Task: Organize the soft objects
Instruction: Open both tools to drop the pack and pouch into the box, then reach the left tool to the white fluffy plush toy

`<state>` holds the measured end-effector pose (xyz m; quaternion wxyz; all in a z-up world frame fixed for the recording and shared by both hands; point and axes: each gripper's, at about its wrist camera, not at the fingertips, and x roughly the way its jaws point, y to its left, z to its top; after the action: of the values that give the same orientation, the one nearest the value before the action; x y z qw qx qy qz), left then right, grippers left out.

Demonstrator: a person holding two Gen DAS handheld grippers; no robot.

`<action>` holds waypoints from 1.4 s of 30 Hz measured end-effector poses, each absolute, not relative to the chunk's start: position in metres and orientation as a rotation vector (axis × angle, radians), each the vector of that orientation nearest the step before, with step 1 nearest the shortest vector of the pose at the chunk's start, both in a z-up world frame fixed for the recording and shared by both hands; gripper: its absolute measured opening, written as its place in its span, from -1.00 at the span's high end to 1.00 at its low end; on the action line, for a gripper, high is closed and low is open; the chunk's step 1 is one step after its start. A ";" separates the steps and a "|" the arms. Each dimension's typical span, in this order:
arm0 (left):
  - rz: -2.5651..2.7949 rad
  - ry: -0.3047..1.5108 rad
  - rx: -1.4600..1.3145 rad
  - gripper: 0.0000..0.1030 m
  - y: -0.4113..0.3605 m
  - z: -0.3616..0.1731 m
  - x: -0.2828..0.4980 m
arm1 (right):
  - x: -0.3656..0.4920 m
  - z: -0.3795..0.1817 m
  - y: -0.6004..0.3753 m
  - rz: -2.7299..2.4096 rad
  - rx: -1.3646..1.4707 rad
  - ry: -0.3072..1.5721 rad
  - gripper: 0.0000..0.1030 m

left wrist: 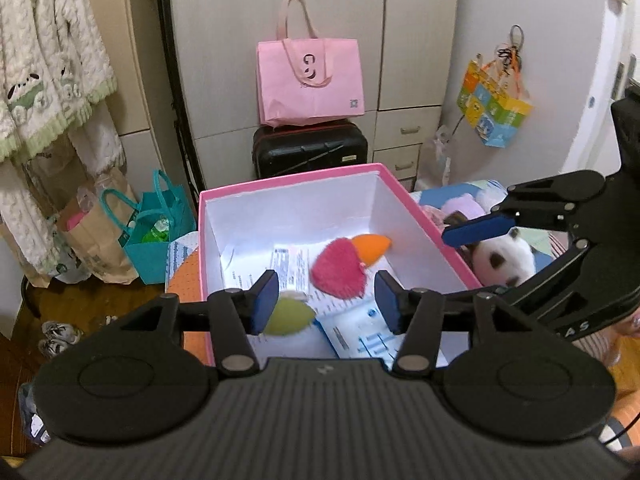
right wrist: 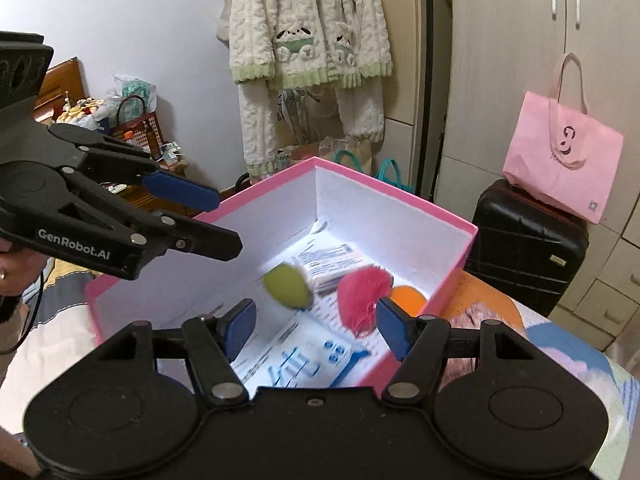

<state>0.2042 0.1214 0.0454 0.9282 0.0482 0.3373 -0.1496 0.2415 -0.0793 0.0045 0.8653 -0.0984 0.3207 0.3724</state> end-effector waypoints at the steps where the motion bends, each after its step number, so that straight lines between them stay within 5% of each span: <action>1: -0.312 0.693 0.100 -0.03 0.121 0.047 0.200 | 0.236 0.007 -0.082 0.779 -0.205 0.671 -0.38; 24: -0.451 0.696 0.220 -0.23 0.061 0.064 0.104 | 0.118 0.036 -0.170 0.683 -0.230 0.538 -0.39; 42: -0.606 0.718 0.157 -0.25 -0.020 0.038 0.115 | 0.109 -0.002 -0.246 0.595 -0.157 0.543 -0.44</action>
<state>0.1148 -0.0199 0.0376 0.8887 0.0757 0.3456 -0.2916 0.1088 -0.2457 -0.0016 0.9169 -0.0764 0.2640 0.2893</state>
